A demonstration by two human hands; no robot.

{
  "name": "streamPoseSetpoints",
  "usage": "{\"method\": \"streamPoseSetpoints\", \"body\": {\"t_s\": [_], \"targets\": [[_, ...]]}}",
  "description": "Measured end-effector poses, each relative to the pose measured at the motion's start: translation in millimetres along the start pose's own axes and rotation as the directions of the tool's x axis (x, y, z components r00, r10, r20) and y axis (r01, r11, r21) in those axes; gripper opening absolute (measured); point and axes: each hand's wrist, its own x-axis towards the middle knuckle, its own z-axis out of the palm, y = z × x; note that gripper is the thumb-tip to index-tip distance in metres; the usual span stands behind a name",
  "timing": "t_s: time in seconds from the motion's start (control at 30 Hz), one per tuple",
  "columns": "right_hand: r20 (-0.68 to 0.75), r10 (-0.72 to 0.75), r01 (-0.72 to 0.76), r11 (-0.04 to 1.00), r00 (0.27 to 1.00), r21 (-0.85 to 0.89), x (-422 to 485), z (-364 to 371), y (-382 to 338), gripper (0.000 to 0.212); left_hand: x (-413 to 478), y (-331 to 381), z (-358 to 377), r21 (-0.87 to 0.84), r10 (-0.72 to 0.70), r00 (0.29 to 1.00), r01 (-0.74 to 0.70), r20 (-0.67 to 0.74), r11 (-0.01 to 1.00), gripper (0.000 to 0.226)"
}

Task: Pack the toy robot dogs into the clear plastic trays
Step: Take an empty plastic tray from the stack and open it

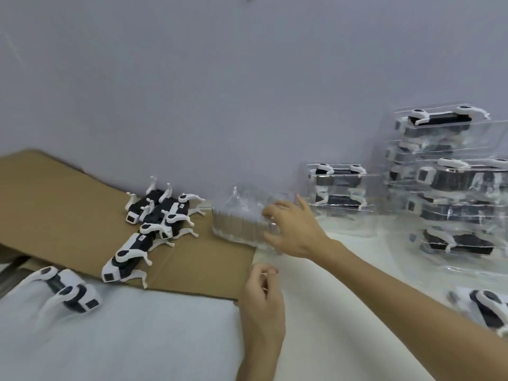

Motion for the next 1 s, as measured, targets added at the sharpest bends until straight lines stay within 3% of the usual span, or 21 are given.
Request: {"method": "streamPoseSetpoints", "body": {"t_s": [0.07, 0.17, 0.23, 0.3, 0.4, 0.47, 0.57, 0.67, 0.8, 1.0], "targets": [[-0.018, 0.008, -0.008, 1.0, 1.0, -0.025, 2, 7, -8, 0.038, 3, 2, -1, -0.061, -0.046, 0.999, 0.044, -0.021, 0.997, 0.016], [-0.078, 0.027, -0.029, 0.999, 0.997, -0.027, -3, 4, -18, 0.02, 6, 6, -5, -0.197, -0.142, 0.989, 0.133, -0.033, 0.971, 0.027], [-0.184, 0.095, -0.07, 0.988, 0.978, 0.137, -17, -3, -21, 0.012, 7, 7, -10, -0.324, -0.184, 0.983, 0.167, -0.021, 0.931, 0.035], [-0.258, 0.188, -0.085, 0.928, 0.948, 0.362, -41, -11, -23, 0.018, 7, 8, -13, -0.421, -0.193, 0.981, 0.168, -0.017, 0.892, 0.038], [-0.262, 0.262, -0.027, 0.753, 0.929, 0.658, -89, -19, -31, 0.008, -2, 8, -11, -0.386, -0.06, 0.994, 0.022, -0.088, 0.922, 0.04], [-0.226, 0.247, 0.006, 0.663, 0.942, 0.748, -113, -20, -37, 0.007, -8, 10, -11, -0.333, 0.083, 0.987, -0.126, -0.141, 0.935, 0.039], [-0.12, 0.172, -0.004, 0.586, 0.978, 0.81, -132, -20, -33, 0.017, -12, 13, -12, -0.326, 0.192, 0.971, -0.229, -0.142, 0.917, 0.027], [-0.036, 0.179, -0.06, 0.504, 0.983, 0.862, -138, -22, -19, 0.025, -14, 17, -14, -0.275, 0.231, 0.97, -0.243, -0.076, 0.93, 0.017], [0.011, 0.274, -0.131, 0.424, 0.962, 0.896, -140, -22, 1, 0.022, -14, 19, -11, -0.36, 0.212, 0.968, -0.152, 0.132, 0.92, 0.009], [-0.01, 0.293, -0.121, 0.425, 0.956, 0.897, -143, -10, 8, 0.007, -10, 14, -7, -0.421, 0.074, 0.975, 0.021, 0.208, 0.907, 0.02]]}}
